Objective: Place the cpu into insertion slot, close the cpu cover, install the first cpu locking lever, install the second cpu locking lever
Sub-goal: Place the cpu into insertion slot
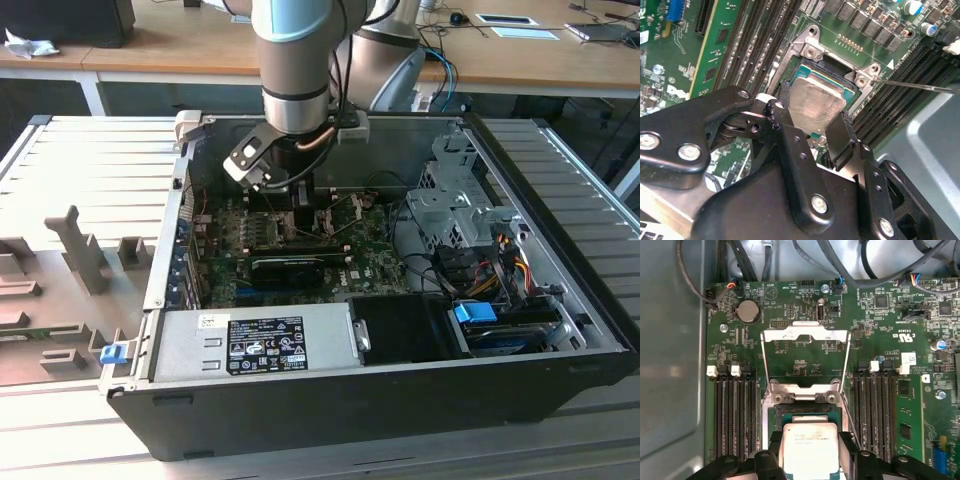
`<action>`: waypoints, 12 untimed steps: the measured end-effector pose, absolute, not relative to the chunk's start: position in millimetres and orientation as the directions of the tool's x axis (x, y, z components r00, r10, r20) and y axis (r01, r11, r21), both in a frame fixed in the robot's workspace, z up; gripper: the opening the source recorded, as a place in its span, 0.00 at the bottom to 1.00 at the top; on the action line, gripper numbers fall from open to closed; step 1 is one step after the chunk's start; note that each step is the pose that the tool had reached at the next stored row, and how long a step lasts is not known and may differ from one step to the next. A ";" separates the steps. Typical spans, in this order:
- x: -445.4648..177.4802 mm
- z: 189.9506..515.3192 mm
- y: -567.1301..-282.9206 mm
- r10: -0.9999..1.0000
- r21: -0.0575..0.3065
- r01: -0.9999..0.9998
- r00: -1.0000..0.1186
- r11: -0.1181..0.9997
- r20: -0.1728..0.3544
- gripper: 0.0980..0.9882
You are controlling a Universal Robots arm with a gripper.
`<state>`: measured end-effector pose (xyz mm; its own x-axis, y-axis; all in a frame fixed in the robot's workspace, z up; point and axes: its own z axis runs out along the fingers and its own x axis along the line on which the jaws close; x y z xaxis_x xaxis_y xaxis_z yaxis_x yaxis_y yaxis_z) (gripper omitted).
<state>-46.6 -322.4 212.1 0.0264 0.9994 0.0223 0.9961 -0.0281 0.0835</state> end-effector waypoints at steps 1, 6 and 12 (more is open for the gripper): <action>-46.5 210.3 -322.3 0.999 0.083 0.996 0.027 -0.029 0.022 0.48; -45.9 206.4 -320.7 0.999 0.083 0.996 0.028 -0.029 0.022 0.48; -44.5 203.6 -319.2 0.999 0.083 0.996 0.041 -0.042 0.022 0.48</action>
<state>-44.5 -319.2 203.6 0.0405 0.9989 0.0223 0.9956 -0.0422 0.0833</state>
